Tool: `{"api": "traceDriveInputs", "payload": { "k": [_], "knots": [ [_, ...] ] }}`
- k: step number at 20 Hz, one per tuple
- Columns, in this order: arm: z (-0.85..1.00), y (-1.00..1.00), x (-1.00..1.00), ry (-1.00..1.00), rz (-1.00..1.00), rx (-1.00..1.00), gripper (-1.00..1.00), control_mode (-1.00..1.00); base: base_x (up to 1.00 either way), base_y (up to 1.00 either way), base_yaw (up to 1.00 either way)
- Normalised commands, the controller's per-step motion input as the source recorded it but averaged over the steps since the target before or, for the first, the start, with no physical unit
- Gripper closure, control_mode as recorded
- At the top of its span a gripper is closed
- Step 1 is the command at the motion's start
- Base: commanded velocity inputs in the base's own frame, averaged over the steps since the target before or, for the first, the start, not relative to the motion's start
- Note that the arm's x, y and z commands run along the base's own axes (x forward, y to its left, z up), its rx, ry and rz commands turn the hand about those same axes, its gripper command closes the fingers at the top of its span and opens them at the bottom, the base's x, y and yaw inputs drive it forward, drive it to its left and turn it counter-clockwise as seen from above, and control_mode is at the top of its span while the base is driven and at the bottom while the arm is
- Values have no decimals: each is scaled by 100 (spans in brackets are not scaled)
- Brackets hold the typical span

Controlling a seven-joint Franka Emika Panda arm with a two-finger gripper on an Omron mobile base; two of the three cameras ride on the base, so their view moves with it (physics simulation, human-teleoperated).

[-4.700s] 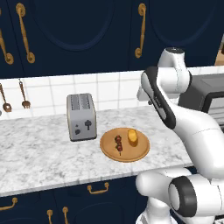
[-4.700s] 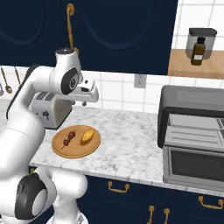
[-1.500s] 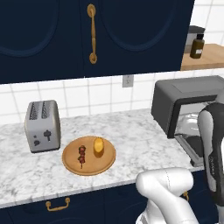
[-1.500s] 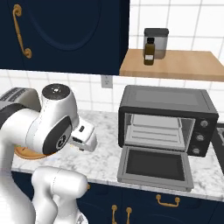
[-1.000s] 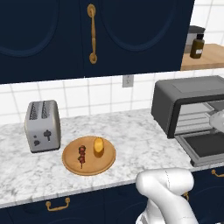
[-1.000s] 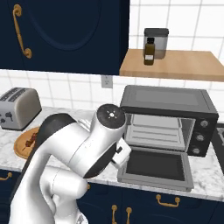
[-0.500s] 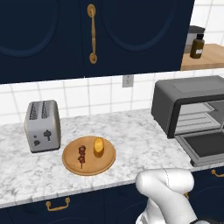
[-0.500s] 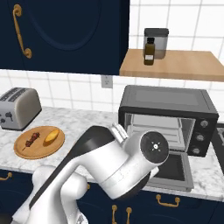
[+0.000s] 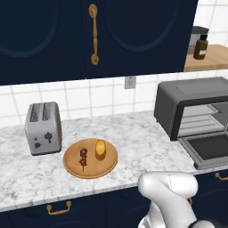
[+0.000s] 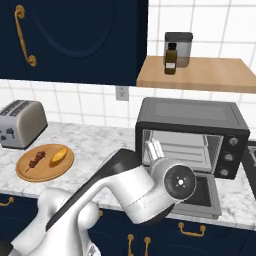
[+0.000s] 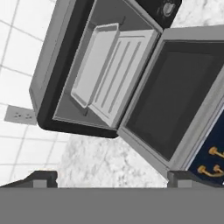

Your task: Pick up the kebab skewer and baguette bread, and place them inside the toaster oven. Close the toaster oven door and start by setting the timer.

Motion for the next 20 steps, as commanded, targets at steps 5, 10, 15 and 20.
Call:
{"api": "traceDriveInputs", "payload": {
  "k": [5, 10, 15, 20],
  "knots": [
    [-17, -36, 51, -8, -28, 12, -100, -100, 0, 0, 0],
    [-8, -18, 33, -8, -9, 11, -100, -100, 0, 0, 0],
    [0, 0, 2, -5, 0, 0, -100, -100, 0, 0, 0],
    [17, -13, -24, -37, 21, -25, -100, -100, 0, 0, 0]
  ]
}}
